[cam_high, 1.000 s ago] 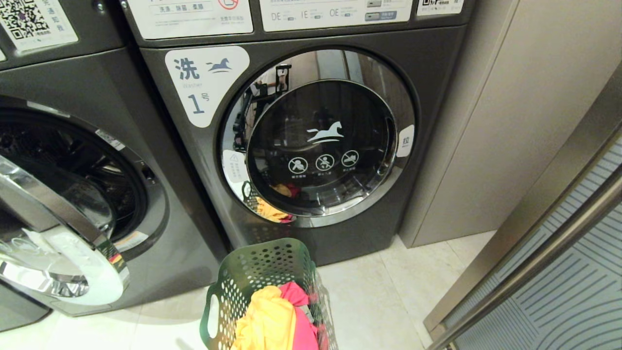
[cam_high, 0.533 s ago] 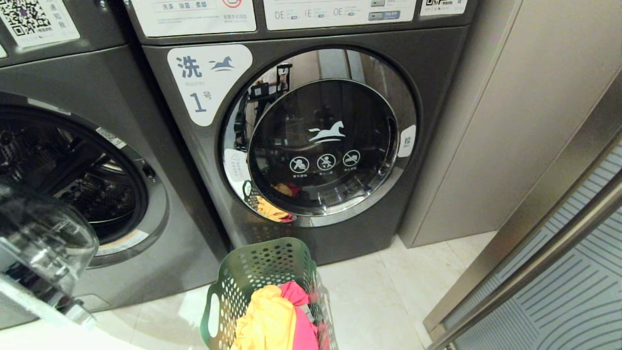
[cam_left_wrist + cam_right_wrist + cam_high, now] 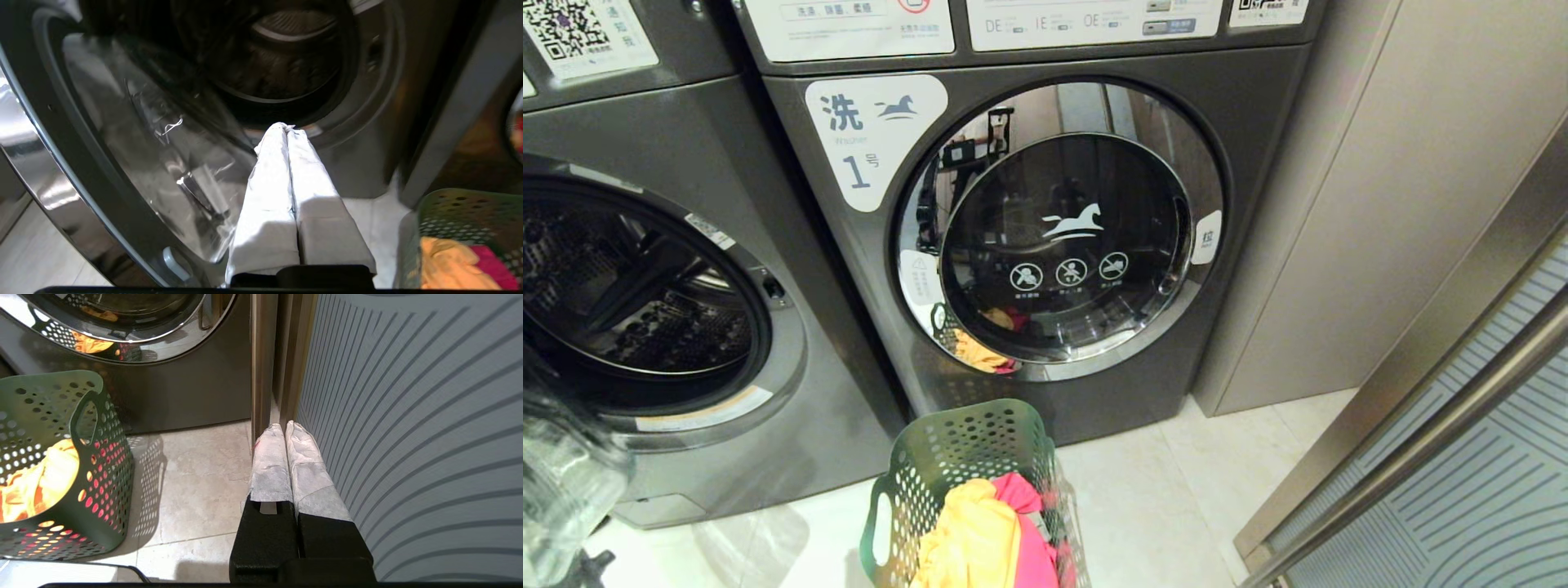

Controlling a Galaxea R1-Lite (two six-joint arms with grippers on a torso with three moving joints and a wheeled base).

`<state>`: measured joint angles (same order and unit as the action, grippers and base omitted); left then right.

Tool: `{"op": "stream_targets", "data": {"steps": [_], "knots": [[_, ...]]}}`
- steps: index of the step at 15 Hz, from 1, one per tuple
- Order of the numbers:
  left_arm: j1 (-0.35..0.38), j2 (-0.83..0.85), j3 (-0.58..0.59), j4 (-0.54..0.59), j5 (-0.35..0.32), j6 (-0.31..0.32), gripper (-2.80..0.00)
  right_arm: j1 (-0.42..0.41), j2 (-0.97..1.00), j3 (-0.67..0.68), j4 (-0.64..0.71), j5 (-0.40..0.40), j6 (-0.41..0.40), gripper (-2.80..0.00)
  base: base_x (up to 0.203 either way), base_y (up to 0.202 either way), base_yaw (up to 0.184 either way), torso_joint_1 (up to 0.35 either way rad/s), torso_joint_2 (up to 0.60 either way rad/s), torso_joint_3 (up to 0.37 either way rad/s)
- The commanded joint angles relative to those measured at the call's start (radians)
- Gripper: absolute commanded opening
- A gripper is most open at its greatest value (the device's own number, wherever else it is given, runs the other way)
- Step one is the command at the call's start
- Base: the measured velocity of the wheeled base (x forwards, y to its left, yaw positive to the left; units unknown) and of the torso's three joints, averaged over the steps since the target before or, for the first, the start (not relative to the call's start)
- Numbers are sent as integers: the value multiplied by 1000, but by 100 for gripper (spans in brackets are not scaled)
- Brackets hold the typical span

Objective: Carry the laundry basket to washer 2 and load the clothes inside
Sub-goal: Open the lid of the washing machine

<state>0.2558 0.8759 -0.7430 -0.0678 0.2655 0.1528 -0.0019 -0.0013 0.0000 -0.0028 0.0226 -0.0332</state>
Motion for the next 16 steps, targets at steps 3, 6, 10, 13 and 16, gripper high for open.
{"op": "stream_targets", "data": {"steps": [3,6,10,13,16], "knots": [[278,190,-79,251,94,9,-280,0,0,0,0,0,-1,-280,0,0,0,0,0,0],[356,322,-140,301,131,9,-280,0,0,0,0,0,-1,-280,0,0,0,0,0,0],[414,439,-212,283,200,-49,-280,0,0,0,0,0,-1,-280,0,0,0,0,0,0],[528,497,-274,280,202,-58,-280,0,0,0,0,0,-1,-280,0,0,0,0,0,0],[667,538,-324,277,201,-57,-280,0,0,0,0,0,-1,-280,0,0,0,0,0,0]]}}
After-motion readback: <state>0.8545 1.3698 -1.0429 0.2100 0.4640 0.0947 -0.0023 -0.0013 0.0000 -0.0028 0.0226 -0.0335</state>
